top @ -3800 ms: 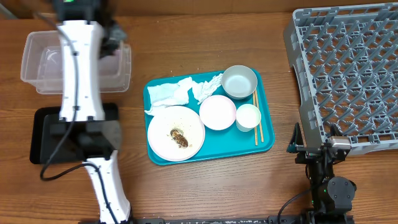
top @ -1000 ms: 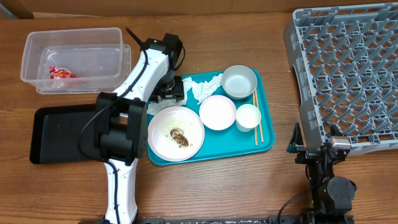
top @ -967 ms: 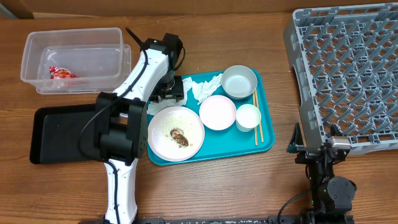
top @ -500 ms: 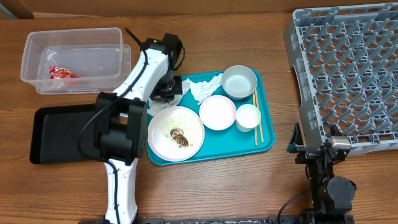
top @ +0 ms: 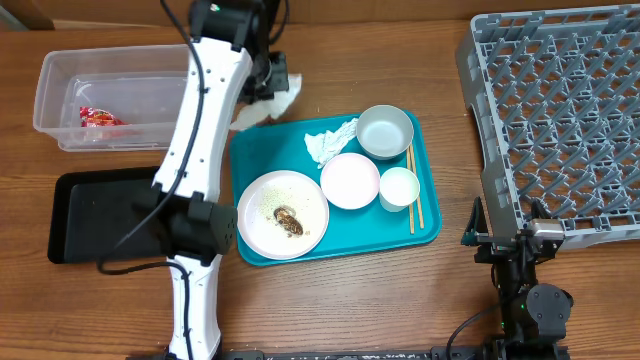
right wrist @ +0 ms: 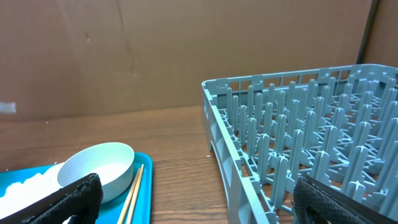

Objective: Sort waste into correct bins and load items into the dishwasher
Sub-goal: 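Carry the tissue with the left gripper and drop it in the clear bin, then return the left gripper to the tray and grasp the remaining tissue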

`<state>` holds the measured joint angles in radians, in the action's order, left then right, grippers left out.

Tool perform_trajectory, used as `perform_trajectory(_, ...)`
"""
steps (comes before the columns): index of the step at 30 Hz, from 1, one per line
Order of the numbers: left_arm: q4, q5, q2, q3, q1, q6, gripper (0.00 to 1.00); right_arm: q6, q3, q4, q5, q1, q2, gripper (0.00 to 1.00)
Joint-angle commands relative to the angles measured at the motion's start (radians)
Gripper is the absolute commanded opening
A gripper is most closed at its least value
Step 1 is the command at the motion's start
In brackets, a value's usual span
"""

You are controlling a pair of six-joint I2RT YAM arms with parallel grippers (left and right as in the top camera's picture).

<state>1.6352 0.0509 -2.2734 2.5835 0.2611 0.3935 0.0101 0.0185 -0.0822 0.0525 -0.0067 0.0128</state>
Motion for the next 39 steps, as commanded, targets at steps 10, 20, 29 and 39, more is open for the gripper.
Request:
perform_trajectory(10, 0.014, 0.094, 0.019, 0.116, -0.21, 0.19, 0.04, -0.002, -0.011, 0.005, 0.006, -0.002, -0.01, 1.0)
perform_trajectory(20, -0.057, -0.036, 0.019, 0.116, -0.425, 0.239, 0.04, -0.002, -0.011, 0.005, 0.006, -0.002, -0.01, 1.0)
perform_trajectory(29, -0.08, 0.068, 0.018, 0.1, -0.508, 0.238, 0.05, -0.002, -0.011, 0.005, 0.006, -0.002, -0.01, 1.0)
perform_trajectory(39, -0.12, -0.049, 0.018, 0.042, -0.509, 0.221, 1.0, -0.002, -0.011, 0.005, 0.006, -0.002, -0.01, 1.0)
